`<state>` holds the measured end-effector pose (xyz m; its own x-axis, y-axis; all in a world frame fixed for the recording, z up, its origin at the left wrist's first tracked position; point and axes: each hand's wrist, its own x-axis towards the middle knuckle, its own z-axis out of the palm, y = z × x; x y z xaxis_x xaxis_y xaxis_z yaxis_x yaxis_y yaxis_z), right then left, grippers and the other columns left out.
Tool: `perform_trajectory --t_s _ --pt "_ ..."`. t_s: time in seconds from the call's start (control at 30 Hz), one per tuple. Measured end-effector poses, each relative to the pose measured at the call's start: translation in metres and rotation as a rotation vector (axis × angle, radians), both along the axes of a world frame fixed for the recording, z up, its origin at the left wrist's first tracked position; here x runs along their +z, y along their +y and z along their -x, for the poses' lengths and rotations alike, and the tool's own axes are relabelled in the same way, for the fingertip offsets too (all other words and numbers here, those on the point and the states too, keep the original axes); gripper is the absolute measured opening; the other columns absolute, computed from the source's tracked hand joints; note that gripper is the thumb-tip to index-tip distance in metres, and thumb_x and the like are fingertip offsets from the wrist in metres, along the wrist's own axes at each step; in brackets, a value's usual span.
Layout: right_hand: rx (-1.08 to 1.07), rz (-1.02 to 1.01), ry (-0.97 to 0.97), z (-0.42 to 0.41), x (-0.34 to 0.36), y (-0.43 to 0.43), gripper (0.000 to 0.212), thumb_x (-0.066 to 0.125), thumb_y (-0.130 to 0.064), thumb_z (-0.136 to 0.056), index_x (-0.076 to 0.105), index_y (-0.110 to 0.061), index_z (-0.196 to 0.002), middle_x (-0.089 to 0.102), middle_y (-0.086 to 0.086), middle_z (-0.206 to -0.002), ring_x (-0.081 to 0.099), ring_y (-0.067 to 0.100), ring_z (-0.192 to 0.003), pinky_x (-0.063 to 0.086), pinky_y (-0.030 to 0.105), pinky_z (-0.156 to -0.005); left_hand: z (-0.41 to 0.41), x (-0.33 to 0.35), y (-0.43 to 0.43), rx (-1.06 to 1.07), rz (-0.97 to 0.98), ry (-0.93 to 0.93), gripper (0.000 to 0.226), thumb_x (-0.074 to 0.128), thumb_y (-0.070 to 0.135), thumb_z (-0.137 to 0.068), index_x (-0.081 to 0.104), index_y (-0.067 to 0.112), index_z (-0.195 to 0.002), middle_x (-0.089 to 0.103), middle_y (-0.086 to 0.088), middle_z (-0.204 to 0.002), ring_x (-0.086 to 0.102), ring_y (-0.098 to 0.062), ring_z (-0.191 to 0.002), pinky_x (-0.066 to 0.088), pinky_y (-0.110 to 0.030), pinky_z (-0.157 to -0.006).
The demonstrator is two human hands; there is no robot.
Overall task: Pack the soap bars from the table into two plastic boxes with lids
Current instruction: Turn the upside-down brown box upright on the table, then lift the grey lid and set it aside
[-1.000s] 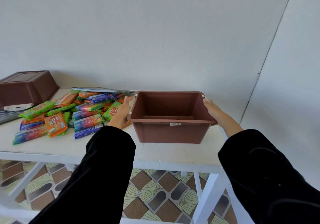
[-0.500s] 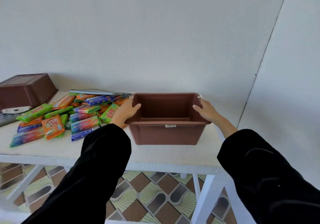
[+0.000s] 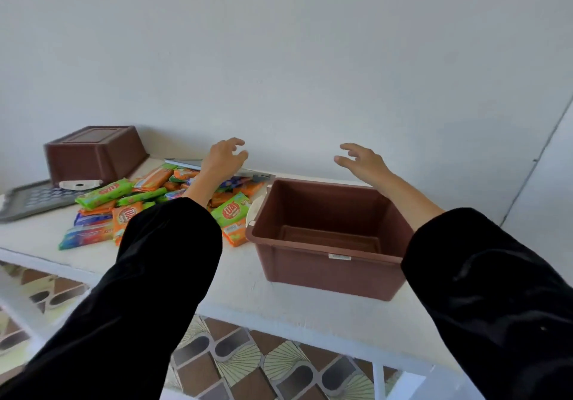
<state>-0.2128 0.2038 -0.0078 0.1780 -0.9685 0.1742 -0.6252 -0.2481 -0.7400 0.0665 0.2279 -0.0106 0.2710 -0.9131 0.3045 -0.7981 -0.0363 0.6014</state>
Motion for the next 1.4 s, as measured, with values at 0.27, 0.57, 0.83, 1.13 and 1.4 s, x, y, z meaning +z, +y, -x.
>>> perform_trajectory --t_s 0.27,0.57,0.83,1.13,1.4 --pt "0.239 -0.04 0.059 -0.112 0.022 -0.102 0.046 0.052 -0.036 -0.092 0.045 -0.023 -0.136 0.042 0.009 -0.142 0.037 0.021 -0.133 0.03 0.03 -0.105 -0.078 0.003 -0.067 0.194 -0.088 0.108 0.038 0.048 0.028 -0.093 0.05 0.018 -0.129 0.049 -0.012 -0.134 0.049 -0.028 -0.119 0.039 -0.036 -0.097" --pt "0.426 -0.201 0.194 -0.229 -0.021 -0.215 0.048 0.05 -0.04 -0.093 0.044 -0.022 -0.137 0.042 0.009 -0.143 0.036 0.024 -0.134 0.03 0.034 -0.108 -0.133 -0.034 -0.137 0.402 -0.251 0.128 0.046 0.048 0.034 -0.089 0.048 0.019 -0.132 0.037 -0.018 -0.141 0.037 -0.036 -0.129 0.034 -0.042 -0.108" --pt "0.628 -0.356 0.414 -0.277 -0.077 -0.262 0.059 0.036 -0.045 -0.097 0.025 -0.016 -0.146 0.021 0.001 -0.155 0.021 0.021 -0.143 0.018 0.033 -0.114 -0.134 -0.074 -0.163 0.566 -0.418 0.155 0.067 0.043 0.053 -0.09 0.026 0.017 -0.144 -0.007 -0.026 -0.153 -0.005 -0.04 -0.143 0.005 -0.05 -0.114" --pt "0.617 -0.372 0.499 -0.277 -0.102 -0.268 0.065 0.03 -0.062 -0.09 0.026 -0.029 -0.145 0.022 -0.001 -0.156 0.022 0.025 -0.143 0.012 0.043 -0.118 -0.122 -0.08 -0.162 0.605 -0.492 0.037 0.057 0.044 0.047 -0.09 0.037 0.015 -0.136 -0.005 -0.026 -0.154 -0.005 -0.039 -0.143 -0.001 -0.057 -0.112" --pt "0.545 -0.621 0.138 -0.252 -0.087 -0.272 0.071 0.062 -0.045 -0.083 0.031 -0.03 -0.144 0.028 0.001 -0.152 0.03 0.028 -0.137 0.032 0.036 -0.104 -0.1 -0.057 -0.159 0.426 -0.093 0.328 0.065 0.057 0.012 -0.087 0.03 0.026 -0.144 -0.021 -0.011 -0.155 0.041 -0.029 -0.13 0.034 -0.026 -0.1"
